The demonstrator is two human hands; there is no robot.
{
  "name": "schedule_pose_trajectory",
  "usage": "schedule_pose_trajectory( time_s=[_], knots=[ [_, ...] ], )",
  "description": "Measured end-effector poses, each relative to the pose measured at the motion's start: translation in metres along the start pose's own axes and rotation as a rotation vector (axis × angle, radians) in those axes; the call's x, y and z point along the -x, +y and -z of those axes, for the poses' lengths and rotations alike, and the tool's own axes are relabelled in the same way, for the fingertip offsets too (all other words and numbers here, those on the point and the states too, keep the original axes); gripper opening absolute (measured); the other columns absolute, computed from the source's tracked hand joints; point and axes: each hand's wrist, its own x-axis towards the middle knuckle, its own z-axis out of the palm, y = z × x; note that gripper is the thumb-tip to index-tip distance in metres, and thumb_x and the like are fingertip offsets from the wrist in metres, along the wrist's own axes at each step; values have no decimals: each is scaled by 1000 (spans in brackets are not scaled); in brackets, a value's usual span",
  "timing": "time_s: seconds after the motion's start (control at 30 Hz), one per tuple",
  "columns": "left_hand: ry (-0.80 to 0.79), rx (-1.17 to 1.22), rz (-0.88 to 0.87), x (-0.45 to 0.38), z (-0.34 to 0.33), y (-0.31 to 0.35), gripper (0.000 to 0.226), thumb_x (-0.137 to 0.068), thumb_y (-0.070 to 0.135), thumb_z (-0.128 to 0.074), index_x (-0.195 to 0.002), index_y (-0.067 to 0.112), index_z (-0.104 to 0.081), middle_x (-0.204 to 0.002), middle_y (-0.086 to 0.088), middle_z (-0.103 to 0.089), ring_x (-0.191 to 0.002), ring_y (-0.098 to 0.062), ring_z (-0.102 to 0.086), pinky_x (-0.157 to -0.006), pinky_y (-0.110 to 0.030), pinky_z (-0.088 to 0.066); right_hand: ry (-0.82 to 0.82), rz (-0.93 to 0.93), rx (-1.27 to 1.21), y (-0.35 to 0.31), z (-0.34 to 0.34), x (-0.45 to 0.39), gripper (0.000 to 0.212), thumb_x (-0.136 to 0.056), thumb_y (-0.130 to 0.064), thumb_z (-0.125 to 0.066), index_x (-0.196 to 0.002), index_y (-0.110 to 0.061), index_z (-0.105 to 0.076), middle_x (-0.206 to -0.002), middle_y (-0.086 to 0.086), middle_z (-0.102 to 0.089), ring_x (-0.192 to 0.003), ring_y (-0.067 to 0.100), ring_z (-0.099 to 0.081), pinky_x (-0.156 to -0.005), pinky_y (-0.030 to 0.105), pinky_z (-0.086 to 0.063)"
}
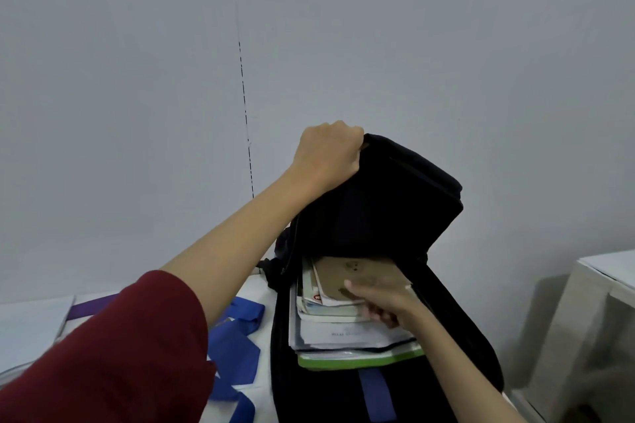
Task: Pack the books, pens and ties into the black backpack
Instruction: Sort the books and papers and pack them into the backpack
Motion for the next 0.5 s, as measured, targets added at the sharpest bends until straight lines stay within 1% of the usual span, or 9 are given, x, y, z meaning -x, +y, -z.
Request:
schedule_pose_trajectory(
  time_s=[0.03,0.1,0.13,0.17,0.2,0.23,0.33,0.43,0.5],
  knots=[
    [1,-6,-1,0,-1,-1,17,-95,18,-39,-90,8,-52,-73,-4,-39,-68,-27,-39,-59,-31,-27,125,108,109,4,2,-3,50,-79,-49,-70,-51,-14,-49,-41,-5,-45,-38,8,-40,-40,18,-28],
    [-3,-24,-12,-2,-1,0,19,-95,18,-40,-94,7,-55,-69,-2,-36,-68,-28,-39,-57,-31,-24,345,354,421,3,4,-6,33,-77,-44,-74,-67,-15,-60,-67,-5,-56,-68,11,-52,-59,22,-38],
    [-5,-33,-20,-2,-1,0,19,-95,17,-40,-94,7,-55,-70,-3,-36,-67,-28,-39,-55,-30,-23,360,423,588,1,2,-6,28,-78,-46,-71,-86,-20,-68,-88,-6,-59,-90,12,-52,-74,24,-41],
    [-7,-39,-27,-3,-1,0,19,-94,17,-40,-94,6,-55,-72,-4,-36,-67,-28,-39,-51,-30,-20,306,449,737,1,1,-9,34,-80,-48,-68,-105,-26,-68,-110,-8,-58,-109,14,-46,-92,29,-38],
    [-8,-45,-32,-3,0,0,18,-94,16,-40,-94,6,-55,-72,-4,-36,-67,-28,-39,-48,-30,-18,231,451,832,2,-1,-12,40,-83,-49,-63,-119,-31,-64,-127,-11,-53,-123,17,-39,-105,35,-30],
    [-8,-53,-36,-3,0,-1,18,-94,16,-40,-93,6,-55,-70,-3,-35,-67,-28,-39,-46,-29,-16,168,421,881,2,-3,-16,43,-86,-49,-60,-126,-33,-59,-137,-12,-49,-130,18,-36,-111,40,-24],
    [-4,-63,-38,-2,2,-5,15,-95,17,-39,-87,9,-50,-61,0,-25,-66,-28,-38,-46,-27,-14,163,379,848,6,-11,-30,40,-91,-43,-55,-129,-29,-58,-137,-5,-54,-127,20,-46,-111,42,-28],
    [-1,-48,-45,-1,2,-4,13,-95,17,-39,-82,14,-42,-61,1,-24,-65,-28,-38,-46,-27,-14,229,380,818,4,-19,-40,36,-95,-37,-51,-129,-27,-58,-128,1,-61,-118,23,-53,-99,34,-41],
    [7,-44,-50,-1,2,-3,13,-94,16,-41,-82,14,-42,-60,1,-24,-64,-27,-38,-46,-27,-13,247,381,798,0,-23,-45,36,-96,-37,-49,-129,-25,-57,-125,4,-61,-116,24,-54,-93,32,-43]
  ],
)
